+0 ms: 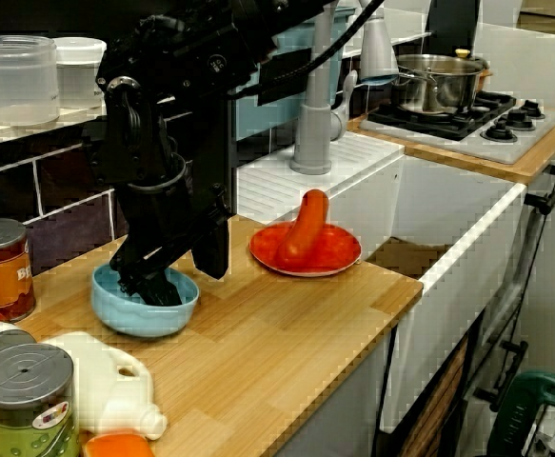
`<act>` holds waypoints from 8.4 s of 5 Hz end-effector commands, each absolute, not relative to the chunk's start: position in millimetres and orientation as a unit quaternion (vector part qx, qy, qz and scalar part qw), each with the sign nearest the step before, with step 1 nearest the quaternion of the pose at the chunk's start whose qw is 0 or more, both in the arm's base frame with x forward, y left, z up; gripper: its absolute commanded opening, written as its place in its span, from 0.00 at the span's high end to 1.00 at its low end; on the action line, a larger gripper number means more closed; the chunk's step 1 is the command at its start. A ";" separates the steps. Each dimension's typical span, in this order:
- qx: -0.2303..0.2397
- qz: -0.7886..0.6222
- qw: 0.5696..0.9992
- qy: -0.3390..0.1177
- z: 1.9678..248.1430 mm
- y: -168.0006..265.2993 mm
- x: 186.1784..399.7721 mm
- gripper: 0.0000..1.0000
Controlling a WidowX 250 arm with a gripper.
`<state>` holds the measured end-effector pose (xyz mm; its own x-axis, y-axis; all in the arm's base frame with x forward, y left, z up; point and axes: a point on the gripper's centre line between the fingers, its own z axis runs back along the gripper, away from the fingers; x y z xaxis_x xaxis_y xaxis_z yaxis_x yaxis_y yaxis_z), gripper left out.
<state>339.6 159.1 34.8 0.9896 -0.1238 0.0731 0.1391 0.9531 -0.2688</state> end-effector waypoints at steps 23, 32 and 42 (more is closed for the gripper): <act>-0.220 -0.278 0.935 -0.013 52.3 62.8 300.7 0.00; -0.145 -0.235 0.957 -0.088 71.7 81.0 303.5 0.00; -0.092 -0.227 0.964 -0.107 71.9 95.1 315.4 1.00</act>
